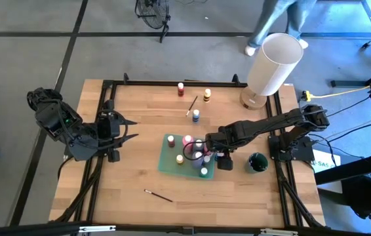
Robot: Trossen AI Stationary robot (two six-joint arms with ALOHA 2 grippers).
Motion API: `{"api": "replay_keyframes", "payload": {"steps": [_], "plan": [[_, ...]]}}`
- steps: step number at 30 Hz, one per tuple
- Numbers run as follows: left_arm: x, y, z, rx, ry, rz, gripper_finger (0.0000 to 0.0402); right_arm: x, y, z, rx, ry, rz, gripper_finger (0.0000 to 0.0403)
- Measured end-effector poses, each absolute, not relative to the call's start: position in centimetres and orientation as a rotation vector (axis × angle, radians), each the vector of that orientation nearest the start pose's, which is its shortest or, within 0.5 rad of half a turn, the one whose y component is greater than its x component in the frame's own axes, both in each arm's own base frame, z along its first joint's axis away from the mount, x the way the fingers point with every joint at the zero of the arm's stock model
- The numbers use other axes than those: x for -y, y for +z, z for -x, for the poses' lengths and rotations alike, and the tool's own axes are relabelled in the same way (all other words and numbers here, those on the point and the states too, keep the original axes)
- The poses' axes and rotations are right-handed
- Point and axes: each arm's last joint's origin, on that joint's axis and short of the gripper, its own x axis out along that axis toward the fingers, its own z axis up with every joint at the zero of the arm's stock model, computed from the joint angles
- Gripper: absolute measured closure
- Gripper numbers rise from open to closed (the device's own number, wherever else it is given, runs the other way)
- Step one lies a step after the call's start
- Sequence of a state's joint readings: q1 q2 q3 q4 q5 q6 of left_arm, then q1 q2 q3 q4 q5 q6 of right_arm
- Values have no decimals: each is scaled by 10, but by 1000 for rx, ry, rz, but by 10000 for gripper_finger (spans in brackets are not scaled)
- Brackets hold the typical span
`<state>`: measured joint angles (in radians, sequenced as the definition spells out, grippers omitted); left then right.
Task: Pick & Place Paint Supplies
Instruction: Put the small blue paint bottle into the light green bin
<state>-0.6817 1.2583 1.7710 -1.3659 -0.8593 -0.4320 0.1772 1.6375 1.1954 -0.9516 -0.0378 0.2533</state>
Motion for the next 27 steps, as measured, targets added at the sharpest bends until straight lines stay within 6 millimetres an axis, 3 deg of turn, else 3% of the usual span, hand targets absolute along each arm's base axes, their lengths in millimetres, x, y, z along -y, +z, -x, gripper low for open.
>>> {"api": "replay_keyframes", "payload": {"steps": [27], "plan": [[96, 462, -153, -556, 290, -177, 242, -55, 219, -296, -1403, 22, -113, 112]]}}
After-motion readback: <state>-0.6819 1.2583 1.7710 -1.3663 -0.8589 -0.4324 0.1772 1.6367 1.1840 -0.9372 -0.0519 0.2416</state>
